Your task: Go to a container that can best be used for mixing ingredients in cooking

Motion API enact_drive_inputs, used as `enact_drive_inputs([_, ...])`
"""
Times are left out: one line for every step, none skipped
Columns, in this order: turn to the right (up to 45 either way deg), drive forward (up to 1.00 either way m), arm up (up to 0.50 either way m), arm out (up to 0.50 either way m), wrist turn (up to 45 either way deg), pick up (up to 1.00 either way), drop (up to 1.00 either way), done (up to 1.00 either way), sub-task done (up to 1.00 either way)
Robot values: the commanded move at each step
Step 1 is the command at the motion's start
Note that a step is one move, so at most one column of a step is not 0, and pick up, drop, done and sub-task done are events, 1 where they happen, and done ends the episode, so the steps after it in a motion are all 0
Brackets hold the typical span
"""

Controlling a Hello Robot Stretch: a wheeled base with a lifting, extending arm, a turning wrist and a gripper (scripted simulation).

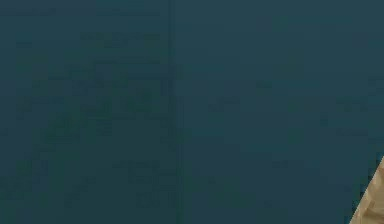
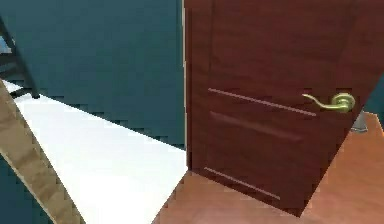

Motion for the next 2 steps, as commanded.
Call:
enact_drive_inputs([45.0,0.00,0.00,0.00,0.0,0.00,0.00,0.00,0.00])
enact_drive_inputs([27.0,0.00,0.00,0.00,0.0,0.00,0.00,0.00,0.00])
